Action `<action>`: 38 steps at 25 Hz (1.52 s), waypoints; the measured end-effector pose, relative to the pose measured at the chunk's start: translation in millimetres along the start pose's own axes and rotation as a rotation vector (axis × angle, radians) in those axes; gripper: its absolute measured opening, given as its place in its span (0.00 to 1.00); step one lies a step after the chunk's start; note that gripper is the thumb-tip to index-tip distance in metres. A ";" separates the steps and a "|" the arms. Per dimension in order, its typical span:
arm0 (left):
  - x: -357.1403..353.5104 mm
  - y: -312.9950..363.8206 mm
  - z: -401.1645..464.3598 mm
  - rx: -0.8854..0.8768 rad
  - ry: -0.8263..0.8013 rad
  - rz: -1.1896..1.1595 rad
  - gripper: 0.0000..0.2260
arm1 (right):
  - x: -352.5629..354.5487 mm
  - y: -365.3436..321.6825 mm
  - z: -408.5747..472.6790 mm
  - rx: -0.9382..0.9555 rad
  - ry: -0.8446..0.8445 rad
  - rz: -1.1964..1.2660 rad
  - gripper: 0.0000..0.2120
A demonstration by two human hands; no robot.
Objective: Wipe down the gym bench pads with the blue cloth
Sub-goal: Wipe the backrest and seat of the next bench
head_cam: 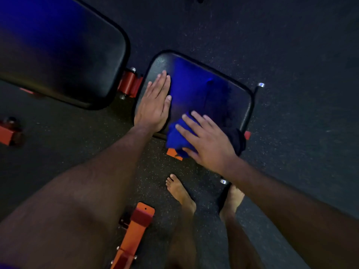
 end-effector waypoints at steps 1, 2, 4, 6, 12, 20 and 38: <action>0.4 -0.4 0.6 0.011 0.005 0.004 0.26 | 1.5 5.3 -11.5 0.036 0.006 -0.004 0.31; -0.6 -1.0 0.9 0.019 0.002 0.009 0.26 | 7.6 22.1 -16.4 0.027 0.031 -0.009 0.30; -2.7 -1.1 0.7 0.023 -0.006 0.027 0.26 | 20.0 78.2 -10.0 -0.107 0.071 -0.016 0.30; -2.2 -2.6 1.6 0.023 0.004 0.038 0.26 | 41.0 137.1 16.2 -0.245 0.151 0.049 0.29; -1.1 -3.3 1.9 0.005 0.030 0.023 0.25 | 49.8 113.2 97.9 -0.249 0.182 0.110 0.30; -0.7 -2.5 1.9 0.016 0.023 0.018 0.26 | 12.0 66.4 -43.0 -0.120 0.073 0.077 0.35; -5.7 -4.4 1.8 -0.006 0.060 0.012 0.26 | 12.5 102.9 -67.7 -0.403 0.209 0.285 0.36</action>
Point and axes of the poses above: each hand's wrist, its own z-axis towards the middle knuckle, its own x-axis out of the back of the hand, y = z × x, the point moved 10 cm from there along z, towards the middle knuckle
